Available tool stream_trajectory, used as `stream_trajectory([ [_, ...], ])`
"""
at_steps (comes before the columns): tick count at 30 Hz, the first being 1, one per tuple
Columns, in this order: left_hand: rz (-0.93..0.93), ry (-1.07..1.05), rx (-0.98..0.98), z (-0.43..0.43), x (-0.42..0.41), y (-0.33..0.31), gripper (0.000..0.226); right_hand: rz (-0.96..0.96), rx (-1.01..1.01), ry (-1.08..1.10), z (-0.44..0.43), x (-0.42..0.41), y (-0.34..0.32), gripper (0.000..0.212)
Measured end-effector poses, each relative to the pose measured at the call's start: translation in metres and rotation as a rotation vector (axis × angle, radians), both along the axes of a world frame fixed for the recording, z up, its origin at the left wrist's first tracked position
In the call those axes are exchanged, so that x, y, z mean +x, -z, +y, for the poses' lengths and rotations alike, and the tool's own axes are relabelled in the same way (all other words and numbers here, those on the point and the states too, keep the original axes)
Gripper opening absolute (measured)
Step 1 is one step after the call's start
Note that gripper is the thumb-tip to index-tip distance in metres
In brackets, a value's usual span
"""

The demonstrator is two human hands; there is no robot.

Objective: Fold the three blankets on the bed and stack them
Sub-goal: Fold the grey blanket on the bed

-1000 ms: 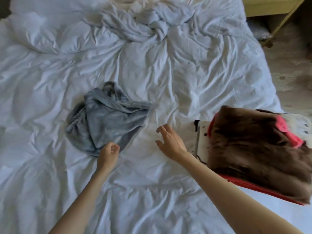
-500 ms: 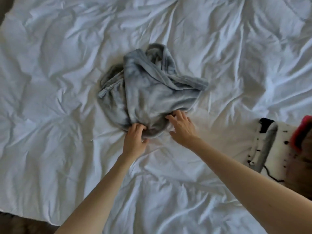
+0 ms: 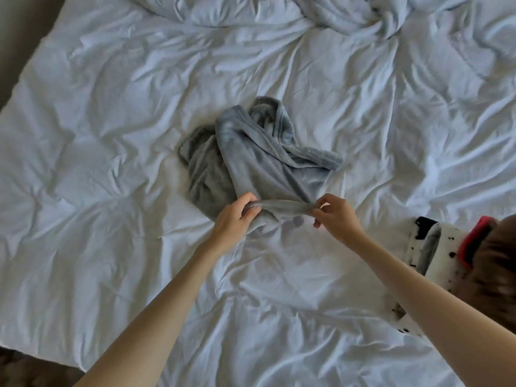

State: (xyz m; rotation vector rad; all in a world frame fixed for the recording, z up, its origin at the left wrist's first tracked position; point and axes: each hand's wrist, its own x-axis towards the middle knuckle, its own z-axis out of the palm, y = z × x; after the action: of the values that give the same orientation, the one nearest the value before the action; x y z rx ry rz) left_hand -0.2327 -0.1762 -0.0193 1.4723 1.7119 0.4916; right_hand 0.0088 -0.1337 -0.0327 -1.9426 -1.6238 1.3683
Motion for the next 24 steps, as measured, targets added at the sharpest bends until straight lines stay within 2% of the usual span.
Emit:
stream_trajectory([
  [2, -0.086, 0.03, 0.085, 0.021, 0.02, -0.034, 0.01, 0.04, 0.034, 0.053, 0.008, 0.017, -0.028, 0.012],
  [5, -0.182, 0.055, 0.202, 0.05, 0.053, -0.093, 0.01, 0.172, 0.082, 0.073, 0.016, 0.031, -0.077, 0.033],
  [11, -0.289, 0.062, 0.302, 0.079, 0.109, -0.207, 0.016, 0.338, 0.19, -0.228, 0.015, 0.033, -0.183, 0.05],
  [15, -0.364, 0.008, 0.374, 0.084, 0.129, -0.267, 0.014, 0.39, 0.328, -0.064, 0.014, 0.04, -0.237, 0.022],
  [18, -0.492, 0.027, 0.326, 0.084, 0.133, -0.299, 0.005, 0.372, 0.329, 0.029, 0.016, 0.053, -0.267, 0.022],
  [21, -0.616, 0.055, 0.223, 0.074, 0.138, -0.316, 0.021, 0.468, 0.293, 0.162, 0.016, 0.067, -0.3, 0.02],
  [24, -0.541, 0.107, 0.126, 0.057, 0.143, -0.32, 0.036, 0.561, 0.315, 0.276, 0.02, 0.079, -0.331, 0.021],
])
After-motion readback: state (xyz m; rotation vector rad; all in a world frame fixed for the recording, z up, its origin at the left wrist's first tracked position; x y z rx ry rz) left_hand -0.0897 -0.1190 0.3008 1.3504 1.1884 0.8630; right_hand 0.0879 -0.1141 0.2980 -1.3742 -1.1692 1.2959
